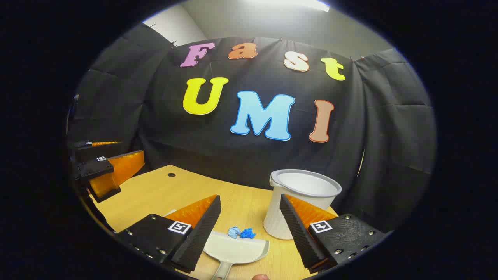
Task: Pick up the small broom and dustpan from the desktop, sweep the trash into the dustpan with the broom, and then empty the trash into the garbage bin.
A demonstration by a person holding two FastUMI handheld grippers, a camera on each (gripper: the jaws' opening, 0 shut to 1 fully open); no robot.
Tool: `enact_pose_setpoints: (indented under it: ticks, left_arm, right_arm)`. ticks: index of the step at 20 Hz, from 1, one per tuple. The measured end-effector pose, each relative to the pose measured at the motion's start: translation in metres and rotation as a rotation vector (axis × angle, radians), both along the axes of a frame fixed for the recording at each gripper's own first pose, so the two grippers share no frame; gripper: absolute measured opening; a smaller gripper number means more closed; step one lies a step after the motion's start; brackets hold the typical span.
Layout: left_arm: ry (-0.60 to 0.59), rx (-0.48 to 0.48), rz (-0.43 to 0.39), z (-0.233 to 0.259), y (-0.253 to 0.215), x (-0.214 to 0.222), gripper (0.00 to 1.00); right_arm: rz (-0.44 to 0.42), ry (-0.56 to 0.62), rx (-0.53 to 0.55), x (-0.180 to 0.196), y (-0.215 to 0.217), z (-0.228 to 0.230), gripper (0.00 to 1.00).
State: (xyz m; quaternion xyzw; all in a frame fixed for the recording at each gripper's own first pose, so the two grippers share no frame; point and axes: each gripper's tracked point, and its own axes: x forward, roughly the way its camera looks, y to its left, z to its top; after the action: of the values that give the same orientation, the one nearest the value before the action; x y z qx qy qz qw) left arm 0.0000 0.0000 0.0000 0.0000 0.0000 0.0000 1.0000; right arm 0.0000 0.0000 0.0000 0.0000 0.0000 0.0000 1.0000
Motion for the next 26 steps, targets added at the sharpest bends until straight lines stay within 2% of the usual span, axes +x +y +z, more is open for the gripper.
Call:
enact_pose_setpoints:
  ticks: [5,9,15,17,18,21,26]
  left_arm:
    - [0.003,-0.022,-0.002,-0.002,0.004,-0.007,0.94]
    - [-0.007,-0.033,-0.006,0.003,0.007,-0.008,0.97]
    - [-0.006,-0.039,-0.005,-0.001,0.013,-0.013,0.97]
    - [0.0,-0.043,-0.003,-0.003,0.017,-0.014,0.97]
    - [0.004,-0.045,-0.001,-0.004,0.018,-0.014,0.94]
    - [0.014,-0.044,0.001,-0.009,0.019,-0.012,0.97]
    - [0.042,-0.011,-0.001,-0.025,0.02,-0.008,0.96]
  right_arm:
    - [0.015,-0.007,0.004,-0.011,0.009,0.006,0.95]
    - [0.011,-0.037,-0.006,-0.016,0.01,0.016,0.95]
    - [0.015,-0.037,-0.004,-0.018,0.015,0.016,0.95]
    - [0.017,-0.03,-0.002,-0.018,0.017,0.013,0.95]
    - [0.02,-0.026,0.001,-0.018,0.018,0.013,0.95]
    - [0.022,-0.008,-0.001,-0.017,0.02,0.007,0.95]
    - [0.031,0.027,0.017,-0.015,0.02,-0.004,0.95]
